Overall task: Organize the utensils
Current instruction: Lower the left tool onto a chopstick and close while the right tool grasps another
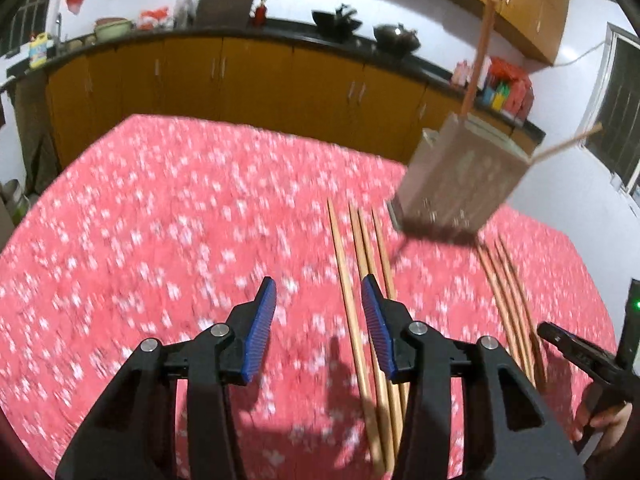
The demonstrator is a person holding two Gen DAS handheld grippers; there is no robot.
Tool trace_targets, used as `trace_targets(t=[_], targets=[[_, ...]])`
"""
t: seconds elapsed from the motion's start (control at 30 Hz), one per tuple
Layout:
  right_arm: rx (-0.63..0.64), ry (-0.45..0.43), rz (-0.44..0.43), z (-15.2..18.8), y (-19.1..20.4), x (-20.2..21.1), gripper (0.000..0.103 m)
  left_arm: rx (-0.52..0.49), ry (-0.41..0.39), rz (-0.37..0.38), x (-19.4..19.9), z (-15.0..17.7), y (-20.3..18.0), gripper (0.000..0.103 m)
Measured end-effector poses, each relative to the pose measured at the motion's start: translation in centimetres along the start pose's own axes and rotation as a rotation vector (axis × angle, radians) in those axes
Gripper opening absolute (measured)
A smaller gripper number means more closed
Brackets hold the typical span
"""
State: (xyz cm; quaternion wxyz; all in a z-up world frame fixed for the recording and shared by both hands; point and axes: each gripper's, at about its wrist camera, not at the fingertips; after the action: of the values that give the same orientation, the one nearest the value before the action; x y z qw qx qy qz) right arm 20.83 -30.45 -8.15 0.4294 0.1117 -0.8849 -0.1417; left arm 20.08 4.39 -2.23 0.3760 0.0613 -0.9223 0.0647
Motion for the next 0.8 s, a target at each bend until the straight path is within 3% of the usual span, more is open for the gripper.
trace_targets(t=[0.1, 0.47, 0.67, 0.8], targets=[[0.024, -0.011, 0.040, 0.0, 0.0, -0.1, 0.008, -0.020, 0.022, 0.022, -0.5, 1.2, 0.0, 0.042], [-0.016, -0.037, 0.076, 0.1, -1.3, 0.3, 0.008, -0.074, 0.105, 0.091, -1.5, 3.5, -1.7, 0.025], [-0.005, -0.035, 0.080, 0.1, -1.2, 0.3, 0.008, -0.122, 0.129, 0.042, -2.7, 4.2, -2.5, 0.015], [0.020, -0.030, 0.083, 0.2, -0.8, 0.1, 0.010, -0.143, 0.120, 0.020, -3.0, 4.3, -2.6, 0.015]])
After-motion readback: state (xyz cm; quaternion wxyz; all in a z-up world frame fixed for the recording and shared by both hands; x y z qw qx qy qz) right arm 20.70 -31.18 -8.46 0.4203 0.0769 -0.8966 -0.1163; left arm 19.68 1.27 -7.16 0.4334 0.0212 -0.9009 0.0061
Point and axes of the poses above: each gripper's, at about its wrist camera, not at the fingertips, and x roughly against the way its jaws point, y to its left, z to its underside, and after that the axes turned 13 degrees about -z, right-handed
